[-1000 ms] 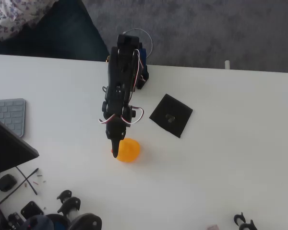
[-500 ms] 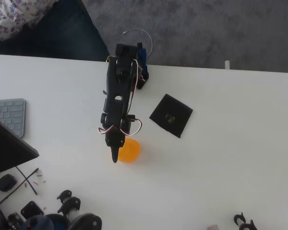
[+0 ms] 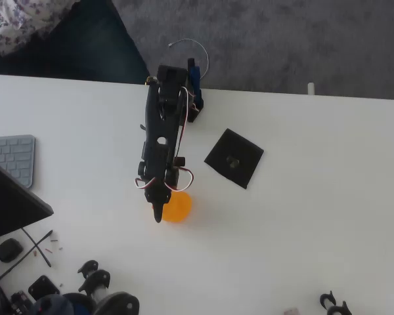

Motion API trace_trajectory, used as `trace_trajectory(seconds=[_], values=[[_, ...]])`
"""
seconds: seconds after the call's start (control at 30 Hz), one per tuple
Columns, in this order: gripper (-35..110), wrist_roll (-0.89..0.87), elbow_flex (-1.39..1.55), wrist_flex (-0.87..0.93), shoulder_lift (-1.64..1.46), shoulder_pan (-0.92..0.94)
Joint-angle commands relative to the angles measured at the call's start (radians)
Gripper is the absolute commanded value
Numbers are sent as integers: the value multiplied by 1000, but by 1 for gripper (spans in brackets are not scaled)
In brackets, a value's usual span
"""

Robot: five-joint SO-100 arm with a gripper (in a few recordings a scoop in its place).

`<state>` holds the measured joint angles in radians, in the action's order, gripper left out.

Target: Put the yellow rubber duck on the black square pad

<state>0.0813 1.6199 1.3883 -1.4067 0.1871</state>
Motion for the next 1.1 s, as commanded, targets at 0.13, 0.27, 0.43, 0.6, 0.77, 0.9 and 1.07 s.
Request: trace_trajectory(seconds=[0.13, 0.27, 0.43, 0.6, 0.77, 0.9, 1.07], values=[[37, 14, -8, 9, -6, -12], [28, 15, -8, 9, -6, -14], [16, 15, -8, 9, -9, -14], [6, 15, -15, 11, -18, -14], [5, 15, -20, 12, -20, -14], [5, 15, -35, 11, -23, -14], [5, 9, -196, 28, -23, -14]])
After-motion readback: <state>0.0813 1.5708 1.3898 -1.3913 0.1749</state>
